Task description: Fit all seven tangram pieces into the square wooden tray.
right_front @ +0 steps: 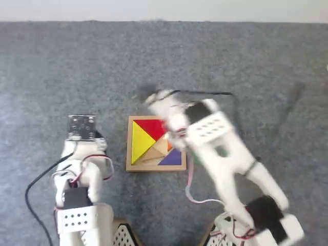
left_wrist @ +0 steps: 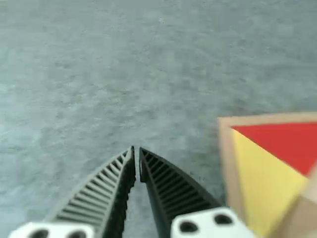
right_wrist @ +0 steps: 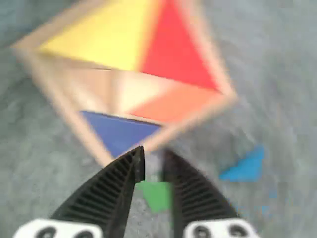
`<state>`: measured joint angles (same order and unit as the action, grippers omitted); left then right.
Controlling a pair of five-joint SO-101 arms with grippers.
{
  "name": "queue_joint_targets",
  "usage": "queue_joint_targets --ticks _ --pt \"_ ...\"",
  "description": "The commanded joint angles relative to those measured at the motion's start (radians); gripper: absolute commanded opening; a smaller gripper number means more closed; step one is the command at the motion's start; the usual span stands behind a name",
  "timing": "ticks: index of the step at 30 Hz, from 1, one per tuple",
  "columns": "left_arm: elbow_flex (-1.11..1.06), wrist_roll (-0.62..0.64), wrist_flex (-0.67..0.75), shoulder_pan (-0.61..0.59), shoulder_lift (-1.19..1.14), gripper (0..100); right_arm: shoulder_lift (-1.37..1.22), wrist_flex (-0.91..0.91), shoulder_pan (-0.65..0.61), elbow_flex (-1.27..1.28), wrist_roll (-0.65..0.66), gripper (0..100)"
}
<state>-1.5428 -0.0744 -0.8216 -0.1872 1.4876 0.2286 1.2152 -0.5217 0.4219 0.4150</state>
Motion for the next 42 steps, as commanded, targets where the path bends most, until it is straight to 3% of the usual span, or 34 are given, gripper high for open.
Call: queue_joint_targets --ticks 1,6,14,19,32,42 --pt "0.091 0.049 -0.052 0.253 0.006 2 0.079 -0.154 0.065 0.163 -0.086 2.2" --pt "0.151 0.078 -0.034 0.505 -0.132 2 0.035 -0.321 0.081 0.296 -0.198 0.7" --pt "0.375 0.127 0.107 0.537 -0.818 2 0.025 -0.377 0.099 0.304 -0.324 0.7" --pt "0.504 0.147 0.12 0.574 -1.082 2 0.022 -0.394 0.094 0.305 -0.376 0.7" --pt "0.561 0.141 -0.028 0.568 -1.174 1 0.018 -0.433 0.097 0.305 -0.416 0.7" --pt "0.561 0.023 -0.137 0.414 -1.166 1 0.016 -0.43 0.102 0.305 -0.411 0.7"
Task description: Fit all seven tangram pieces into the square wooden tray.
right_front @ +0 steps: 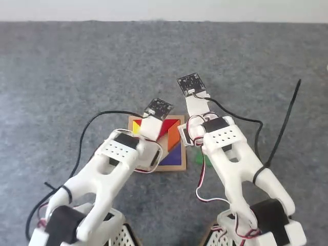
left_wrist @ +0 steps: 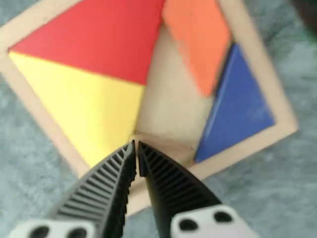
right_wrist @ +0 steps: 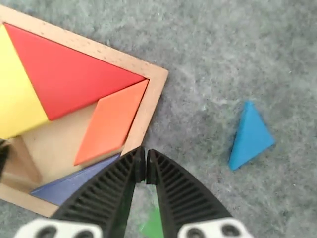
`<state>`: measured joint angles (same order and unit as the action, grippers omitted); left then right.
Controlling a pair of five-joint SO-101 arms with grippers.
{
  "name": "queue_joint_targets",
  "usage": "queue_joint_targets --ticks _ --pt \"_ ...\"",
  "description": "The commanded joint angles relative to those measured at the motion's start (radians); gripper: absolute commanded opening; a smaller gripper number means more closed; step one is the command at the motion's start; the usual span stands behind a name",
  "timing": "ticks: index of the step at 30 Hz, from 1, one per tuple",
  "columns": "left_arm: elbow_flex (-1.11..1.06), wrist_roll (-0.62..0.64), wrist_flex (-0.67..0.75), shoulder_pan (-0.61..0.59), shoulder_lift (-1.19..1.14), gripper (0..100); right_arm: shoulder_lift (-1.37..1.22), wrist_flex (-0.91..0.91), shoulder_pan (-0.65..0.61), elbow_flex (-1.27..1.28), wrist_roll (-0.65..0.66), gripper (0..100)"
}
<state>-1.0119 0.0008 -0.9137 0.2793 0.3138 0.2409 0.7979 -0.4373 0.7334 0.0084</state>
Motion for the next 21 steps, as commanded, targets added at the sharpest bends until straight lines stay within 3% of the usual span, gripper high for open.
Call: queue_joint_targets --ticks 1,10,16,21 --pt "0.031 -0.08 -0.057 -0.064 0.009 1 0.004 -0.015 0.018 -0.006 -0.005 0.7" --pt "0.019 -0.25 -0.107 -0.081 0.009 1 0.013 -0.007 0.018 -0.006 -0.003 0.7" --pt "0.018 -0.141 -0.072 -0.157 0.147 1 0.027 -0.008 0.064 -0.012 -0.006 0.7" --pt "-0.133 0.002 0.043 0.014 0.428 1 0.105 -0.004 0.165 -0.005 -0.021 0.7"
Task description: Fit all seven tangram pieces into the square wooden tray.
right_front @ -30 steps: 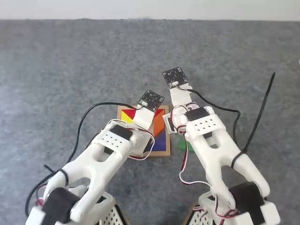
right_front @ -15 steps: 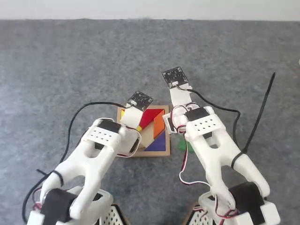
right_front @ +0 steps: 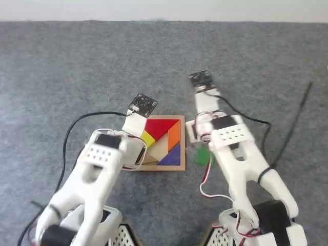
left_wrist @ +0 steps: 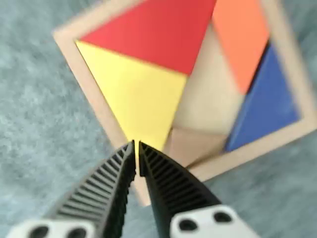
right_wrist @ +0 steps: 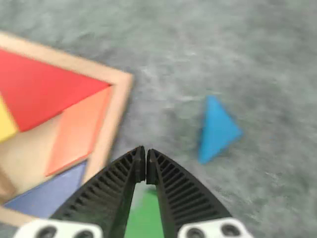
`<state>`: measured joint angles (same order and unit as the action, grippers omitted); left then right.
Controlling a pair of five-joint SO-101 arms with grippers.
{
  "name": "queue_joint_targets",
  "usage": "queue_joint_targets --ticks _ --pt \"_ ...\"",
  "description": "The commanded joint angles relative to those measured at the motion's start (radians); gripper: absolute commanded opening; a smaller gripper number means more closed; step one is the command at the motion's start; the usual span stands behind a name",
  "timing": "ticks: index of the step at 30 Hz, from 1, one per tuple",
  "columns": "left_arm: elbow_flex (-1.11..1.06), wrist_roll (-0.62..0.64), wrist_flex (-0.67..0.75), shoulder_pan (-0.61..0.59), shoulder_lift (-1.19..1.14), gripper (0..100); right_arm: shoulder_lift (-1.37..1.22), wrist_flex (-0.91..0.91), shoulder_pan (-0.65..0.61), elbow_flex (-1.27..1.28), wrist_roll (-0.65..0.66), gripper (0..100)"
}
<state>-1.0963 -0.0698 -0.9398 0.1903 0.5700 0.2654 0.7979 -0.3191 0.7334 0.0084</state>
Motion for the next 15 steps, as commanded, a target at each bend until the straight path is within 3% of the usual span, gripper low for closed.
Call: queue_joint_targets --ticks 1,4,10,15 --pt "-0.074 0.089 0.1 0.144 0.207 1 0.093 -0.001 0.056 0.005 -0.034 0.7" --pt "-0.084 0.092 0.13 0.203 0.166 1 0.105 0.001 0.044 0.023 -0.038 0.7" --pt "0.07 0.091 0.112 0.215 -0.195 1 0.104 -0.002 0.028 0.028 -0.04 0.7" --pt "0.182 0.089 0.014 0.21 -0.361 1 0.104 0.005 0.033 0.028 -0.037 0.7"
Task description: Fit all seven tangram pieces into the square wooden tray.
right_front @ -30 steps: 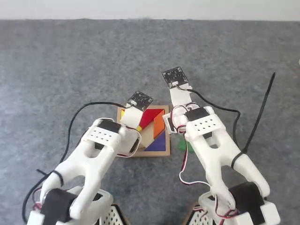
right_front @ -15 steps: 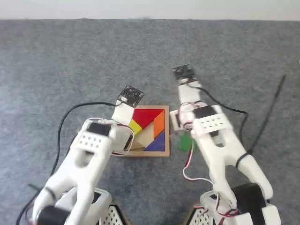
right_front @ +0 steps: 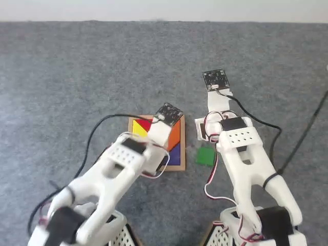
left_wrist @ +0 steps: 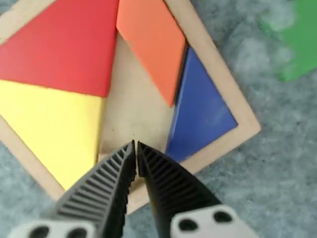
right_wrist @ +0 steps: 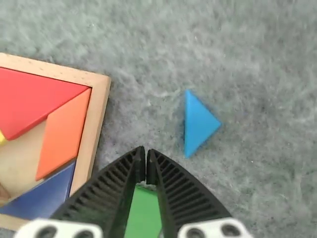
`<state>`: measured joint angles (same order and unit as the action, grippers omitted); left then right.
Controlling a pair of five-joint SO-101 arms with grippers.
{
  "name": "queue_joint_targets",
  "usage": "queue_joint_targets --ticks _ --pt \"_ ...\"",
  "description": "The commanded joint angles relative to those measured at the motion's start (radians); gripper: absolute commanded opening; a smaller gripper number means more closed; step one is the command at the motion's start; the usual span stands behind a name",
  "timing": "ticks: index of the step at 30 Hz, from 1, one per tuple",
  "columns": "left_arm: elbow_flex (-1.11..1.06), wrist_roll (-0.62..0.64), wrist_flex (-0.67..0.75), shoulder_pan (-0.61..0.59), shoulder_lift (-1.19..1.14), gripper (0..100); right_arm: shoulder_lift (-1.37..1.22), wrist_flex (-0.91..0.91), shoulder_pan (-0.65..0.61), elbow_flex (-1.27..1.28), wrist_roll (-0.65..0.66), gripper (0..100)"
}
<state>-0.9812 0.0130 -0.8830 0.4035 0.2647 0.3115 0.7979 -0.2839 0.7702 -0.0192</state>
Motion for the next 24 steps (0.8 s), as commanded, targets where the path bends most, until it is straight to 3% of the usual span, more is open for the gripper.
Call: queue_joint_targets --ticks 1,9,15,24 --pt "0.067 0.006 -0.049 -0.005 -0.057 1 0.058 0.005 -0.002 -0.009 -0.009 0.7" --pt "-0.065 -0.046 -0.054 -0.011 0.169 1 0.058 0.005 0.001 -0.009 -0.009 0.7" --pt "-0.156 -0.044 -0.054 -0.137 0.448 1 0.058 0.004 0.001 -0.009 -0.009 0.7" --pt "-0.318 -0.044 -0.094 -0.232 0.887 1 0.058 0.004 0.019 -0.009 -0.009 0.7"
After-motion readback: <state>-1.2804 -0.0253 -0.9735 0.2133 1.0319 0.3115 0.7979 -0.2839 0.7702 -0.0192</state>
